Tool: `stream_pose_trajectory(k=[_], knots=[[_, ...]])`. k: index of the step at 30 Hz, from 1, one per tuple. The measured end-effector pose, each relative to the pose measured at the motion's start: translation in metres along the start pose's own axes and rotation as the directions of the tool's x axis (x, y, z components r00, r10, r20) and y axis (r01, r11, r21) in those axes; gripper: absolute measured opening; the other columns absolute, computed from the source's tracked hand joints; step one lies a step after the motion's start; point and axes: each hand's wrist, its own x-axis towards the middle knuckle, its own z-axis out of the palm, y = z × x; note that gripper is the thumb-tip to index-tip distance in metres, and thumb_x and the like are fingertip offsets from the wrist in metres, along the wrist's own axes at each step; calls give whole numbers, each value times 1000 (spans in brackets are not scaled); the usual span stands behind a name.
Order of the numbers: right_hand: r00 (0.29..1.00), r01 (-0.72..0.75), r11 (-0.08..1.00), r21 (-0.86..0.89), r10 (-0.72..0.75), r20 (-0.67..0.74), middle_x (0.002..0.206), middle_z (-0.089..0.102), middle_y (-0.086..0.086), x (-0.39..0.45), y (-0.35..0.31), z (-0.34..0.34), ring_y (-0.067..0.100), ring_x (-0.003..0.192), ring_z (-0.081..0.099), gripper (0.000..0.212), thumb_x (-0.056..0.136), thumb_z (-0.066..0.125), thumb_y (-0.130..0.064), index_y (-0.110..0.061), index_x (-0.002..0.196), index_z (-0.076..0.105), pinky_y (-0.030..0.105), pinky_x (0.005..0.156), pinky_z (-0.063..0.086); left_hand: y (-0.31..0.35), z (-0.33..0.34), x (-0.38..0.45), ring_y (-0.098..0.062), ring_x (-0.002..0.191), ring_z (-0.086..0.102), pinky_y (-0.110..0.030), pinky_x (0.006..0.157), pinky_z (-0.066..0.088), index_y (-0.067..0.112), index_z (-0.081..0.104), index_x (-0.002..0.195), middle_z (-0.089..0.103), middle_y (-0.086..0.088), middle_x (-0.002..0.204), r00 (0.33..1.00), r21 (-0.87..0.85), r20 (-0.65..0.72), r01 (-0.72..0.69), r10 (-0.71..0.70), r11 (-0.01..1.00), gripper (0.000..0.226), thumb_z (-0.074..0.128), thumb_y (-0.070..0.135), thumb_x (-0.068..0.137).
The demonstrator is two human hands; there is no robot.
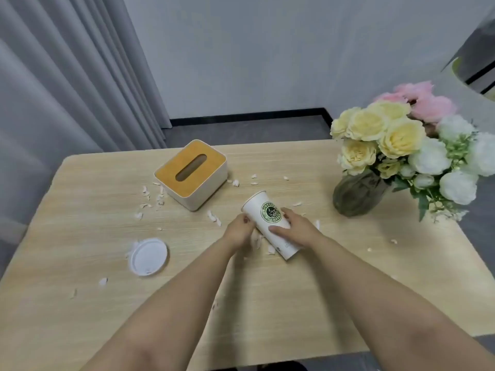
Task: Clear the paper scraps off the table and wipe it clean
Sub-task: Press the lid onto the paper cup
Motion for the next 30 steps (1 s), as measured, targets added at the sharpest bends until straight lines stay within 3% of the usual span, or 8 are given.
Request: stream_pose_trajectory(k=[5,8,11,15,18,23,26,30], knots=[[999,-30,997,74,31,-14,132,53,0,-5,-3,5,20,118,51,74,78,68,-49,-23,139,36,34,95,42,6,6,-5,-23,100,53,-29,82,38,10,52,124,58,-12,116,996,-220,44,88,-81,971,32,46,20,94],[995,-10,997,76,17,-95,129,56,-2,-7,-13,-2,20,115,53,76,75,67,-54,-25,139,38,38,94,44,12,-3,-8,-21,108,55,-34,94,41,13,39,138,54,-10,128,993,-396,10,114,-119,911,47,51,24,94],[988,52,995,87,-39,-149,125,57,-4,-11,-32,-7,18,112,55,74,73,68,-56,-29,136,40,41,93,46,11,-15,-11,-19,113,54,-33,83,44,17,32,142,52,-4,130,995,-526,4,87,-99,846,59,57,34,91],[974,152,985,82,-136,-182,122,57,-8,-19,-67,0,16,106,58,71,70,69,-58,-33,131,41,41,89,48,6,-39,-22,-17,111,55,-32,76,46,25,36,139,54,3,128,998,-583,-33,23,-52,812,70,65,51,81],[963,207,978,37,-197,-186,120,57,-10,-25,-94,14,15,102,59,74,67,67,-63,-35,129,40,41,87,49,0,-60,-34,-18,107,56,-39,85,46,26,39,134,57,10,114,992,-628,-113,-23,-61,778,60,64,44,84],[943,309,951,-12,-308,-128,119,56,-12,-36,-139,47,13,101,58,68,69,67,-61,-36,126,41,39,85,49,-22,-98,-57,-18,96,60,-41,77,51,24,37,124,58,1,121,964,-673,-242,-83,-113,735,59,72,40,78],[927,374,924,78,-372,-46,120,55,-10,-42,-160,70,12,99,58,65,74,69,-54,-32,128,41,38,85,49,-42,-122,-71,-13,88,62,-42,73,56,18,37,129,60,-5,120,933,-696,-329,-135,-146,706,67,75,34,76],[931,335,909,246,-359,58,112,57,-3,-42,-176,99,15,99,57,58,84,62,-49,-26,133,42,30,87,47,-77,-158,-93,-15,100,57,-31,63,50,19,37,131,57,-1,122,894,-677,-401,-141,-200,723,68,75,34,77]])
